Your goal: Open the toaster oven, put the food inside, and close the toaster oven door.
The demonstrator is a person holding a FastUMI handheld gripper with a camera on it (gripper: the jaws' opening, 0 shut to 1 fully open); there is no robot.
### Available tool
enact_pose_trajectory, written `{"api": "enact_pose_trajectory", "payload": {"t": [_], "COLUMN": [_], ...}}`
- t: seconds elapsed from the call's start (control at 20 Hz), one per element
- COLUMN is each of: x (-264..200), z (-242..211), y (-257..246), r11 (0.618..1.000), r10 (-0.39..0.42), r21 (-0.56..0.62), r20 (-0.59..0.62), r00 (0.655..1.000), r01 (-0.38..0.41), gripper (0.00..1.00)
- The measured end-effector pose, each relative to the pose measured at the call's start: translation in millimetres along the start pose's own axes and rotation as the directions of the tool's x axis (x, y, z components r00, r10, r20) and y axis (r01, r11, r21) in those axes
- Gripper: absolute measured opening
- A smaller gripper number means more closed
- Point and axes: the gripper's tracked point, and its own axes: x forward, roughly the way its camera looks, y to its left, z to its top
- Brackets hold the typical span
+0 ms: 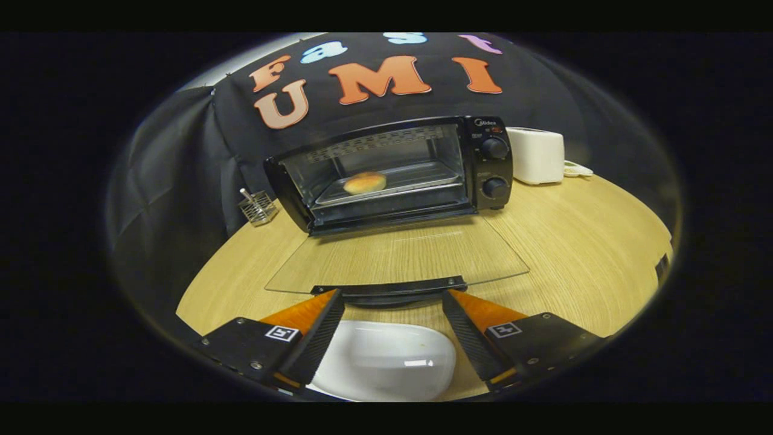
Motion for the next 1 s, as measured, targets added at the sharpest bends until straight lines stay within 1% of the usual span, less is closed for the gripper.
{"api": "enact_pose_trajectory", "payload": {"t": [0.15,0.25,0.35,0.4,0.45,0.55,0.7,0.85,1.0], "x": [-2.7,-9.9,-21.2,-26.1,-23.9,-9.4,2.9,18.9,32.6], "z": [5.2,18.4,48.1,70.1,85.2,85.4,117.0,134.6,159.1], "y": [1.2,2.4,8.7,12.7,14.4,18.9,18.4,27.1,24.1], "r11": [0.999,0.999,0.998,0.996,0.995,0.994,0.995,0.994,0.994], "r10": [-0.011,0.000,0.020,0.034,0.038,0.054,0.039,0.042,0.015], "r21": [-0.034,-0.034,-0.054,-0.083,-0.104,-0.103,-0.104,-0.104,-0.107], "r20": [0.008,0.045,0.145,0.231,0.266,0.232,0.291,0.298,0.332], "r00": [1.000,0.999,0.989,0.972,0.963,0.971,0.956,0.954,0.943], "r01": [0.011,0.001,-0.012,-0.015,-0.011,-0.030,-0.009,-0.011,0.022], "gripper": [0.98,0.97,0.97,0.97,0.97,0.97,0.97,0.97,0.96]}}
